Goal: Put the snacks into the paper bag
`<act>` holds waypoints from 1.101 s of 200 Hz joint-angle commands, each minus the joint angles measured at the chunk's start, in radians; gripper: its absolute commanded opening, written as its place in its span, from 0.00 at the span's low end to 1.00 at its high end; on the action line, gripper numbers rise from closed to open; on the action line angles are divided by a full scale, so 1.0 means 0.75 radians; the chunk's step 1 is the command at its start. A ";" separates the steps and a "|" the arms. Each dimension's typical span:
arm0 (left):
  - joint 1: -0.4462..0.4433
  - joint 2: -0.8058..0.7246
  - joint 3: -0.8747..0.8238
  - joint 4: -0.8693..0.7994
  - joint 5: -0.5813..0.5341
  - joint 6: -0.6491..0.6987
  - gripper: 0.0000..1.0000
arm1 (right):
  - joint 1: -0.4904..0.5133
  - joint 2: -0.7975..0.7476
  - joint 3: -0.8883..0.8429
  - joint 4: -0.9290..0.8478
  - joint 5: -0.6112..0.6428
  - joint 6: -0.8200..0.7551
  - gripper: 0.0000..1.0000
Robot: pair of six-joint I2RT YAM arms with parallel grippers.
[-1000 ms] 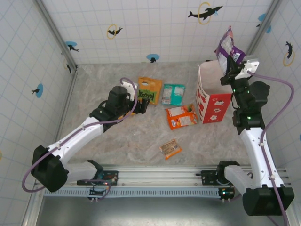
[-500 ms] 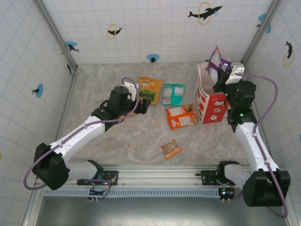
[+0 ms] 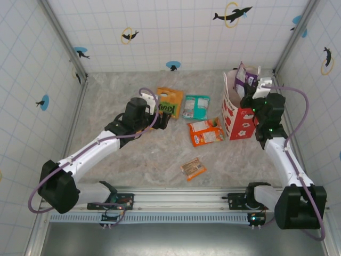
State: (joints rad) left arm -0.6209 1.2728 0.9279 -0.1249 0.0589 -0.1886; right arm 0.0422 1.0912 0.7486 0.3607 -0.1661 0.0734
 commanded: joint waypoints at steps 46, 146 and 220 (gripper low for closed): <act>0.003 0.009 0.016 0.007 -0.011 -0.035 0.98 | -0.007 -0.053 0.000 0.071 0.042 -0.001 0.37; 0.135 0.025 0.020 -0.132 0.056 -0.211 0.98 | 0.338 -0.247 0.141 -0.401 0.266 -0.041 0.50; 0.403 0.023 -0.045 -0.252 0.137 -0.285 0.97 | 0.957 -0.217 0.215 -0.565 0.687 -0.032 0.51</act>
State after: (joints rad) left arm -0.3637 1.2854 0.9165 -0.2535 0.1291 -0.3531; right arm 0.6621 0.9188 0.8497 -0.0227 0.1902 0.0517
